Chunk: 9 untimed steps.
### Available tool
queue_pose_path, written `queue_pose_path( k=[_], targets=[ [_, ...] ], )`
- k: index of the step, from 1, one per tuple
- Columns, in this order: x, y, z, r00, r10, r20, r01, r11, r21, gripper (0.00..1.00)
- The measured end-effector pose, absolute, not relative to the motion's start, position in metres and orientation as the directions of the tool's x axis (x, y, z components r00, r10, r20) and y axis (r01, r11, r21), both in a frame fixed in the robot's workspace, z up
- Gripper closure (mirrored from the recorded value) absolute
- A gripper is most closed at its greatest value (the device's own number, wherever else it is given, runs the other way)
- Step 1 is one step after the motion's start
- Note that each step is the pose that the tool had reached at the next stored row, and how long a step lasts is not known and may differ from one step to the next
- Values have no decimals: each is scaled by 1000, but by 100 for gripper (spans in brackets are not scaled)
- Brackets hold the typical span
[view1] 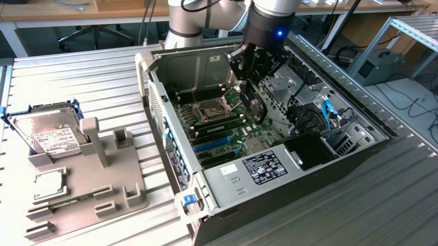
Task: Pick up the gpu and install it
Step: 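Pick up the gpu and move the gpu toward the slot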
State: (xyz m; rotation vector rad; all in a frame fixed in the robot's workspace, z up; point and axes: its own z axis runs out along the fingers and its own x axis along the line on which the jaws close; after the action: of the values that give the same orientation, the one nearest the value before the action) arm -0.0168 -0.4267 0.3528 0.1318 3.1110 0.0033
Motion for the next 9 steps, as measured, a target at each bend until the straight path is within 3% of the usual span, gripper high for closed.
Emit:
queue_pose_path(
  k=[9],
  targets=[
    [-12,-426,349,-996,85,-28,85,996,3,73]
  ],
)
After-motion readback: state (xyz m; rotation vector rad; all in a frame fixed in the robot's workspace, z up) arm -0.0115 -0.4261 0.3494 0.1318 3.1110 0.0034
